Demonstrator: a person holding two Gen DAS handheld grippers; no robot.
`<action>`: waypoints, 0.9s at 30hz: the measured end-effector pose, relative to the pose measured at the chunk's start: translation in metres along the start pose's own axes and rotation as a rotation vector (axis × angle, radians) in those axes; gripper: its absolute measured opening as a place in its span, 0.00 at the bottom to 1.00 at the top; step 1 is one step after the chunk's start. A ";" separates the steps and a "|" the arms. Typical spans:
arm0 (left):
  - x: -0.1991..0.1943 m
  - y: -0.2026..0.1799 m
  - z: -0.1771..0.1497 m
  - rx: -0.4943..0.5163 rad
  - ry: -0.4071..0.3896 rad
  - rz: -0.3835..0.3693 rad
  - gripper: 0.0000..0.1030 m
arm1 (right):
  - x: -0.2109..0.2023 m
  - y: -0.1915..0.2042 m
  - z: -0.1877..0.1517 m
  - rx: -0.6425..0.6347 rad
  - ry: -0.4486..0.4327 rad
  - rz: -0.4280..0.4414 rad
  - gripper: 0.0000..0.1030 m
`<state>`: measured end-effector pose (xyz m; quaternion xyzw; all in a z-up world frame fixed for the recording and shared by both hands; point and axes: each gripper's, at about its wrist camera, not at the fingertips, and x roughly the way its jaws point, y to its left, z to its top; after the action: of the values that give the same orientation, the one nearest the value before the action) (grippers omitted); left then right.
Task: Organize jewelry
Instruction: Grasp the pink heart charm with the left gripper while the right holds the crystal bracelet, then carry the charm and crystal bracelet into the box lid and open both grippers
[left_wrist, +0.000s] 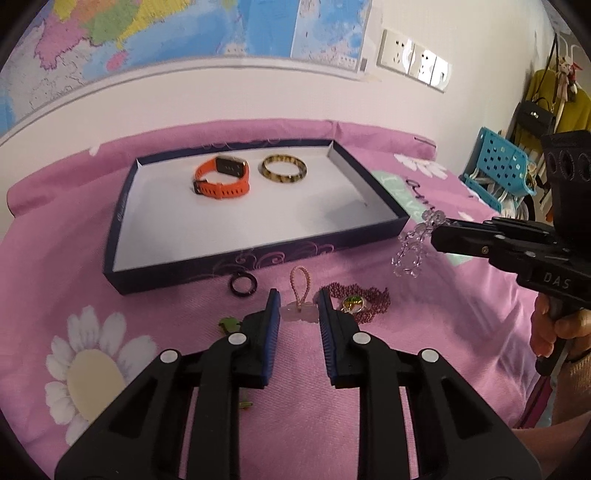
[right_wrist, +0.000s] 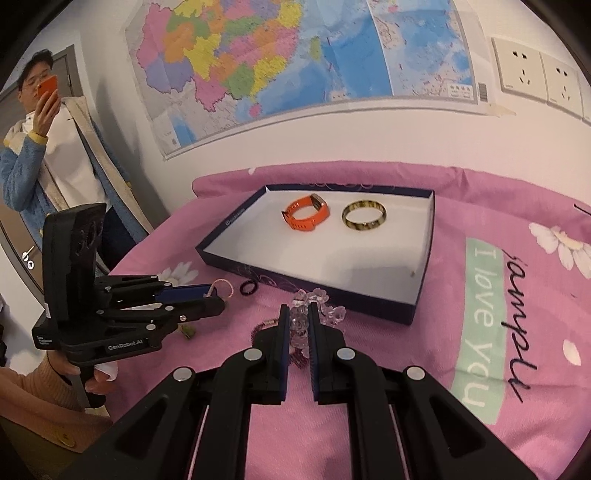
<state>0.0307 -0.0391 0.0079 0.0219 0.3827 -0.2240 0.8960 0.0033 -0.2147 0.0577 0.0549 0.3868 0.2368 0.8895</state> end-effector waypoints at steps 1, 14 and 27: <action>-0.002 0.000 0.001 -0.001 -0.005 0.002 0.21 | 0.000 0.001 0.002 -0.005 -0.002 0.002 0.08; -0.015 0.008 0.010 -0.020 -0.045 0.033 0.21 | 0.003 0.012 0.016 -0.028 -0.023 0.014 0.08; -0.015 0.016 0.021 -0.034 -0.061 0.067 0.21 | 0.012 0.013 0.033 -0.045 -0.036 0.014 0.08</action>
<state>0.0427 -0.0239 0.0311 0.0126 0.3578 -0.1880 0.9146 0.0287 -0.1949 0.0761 0.0421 0.3649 0.2507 0.8957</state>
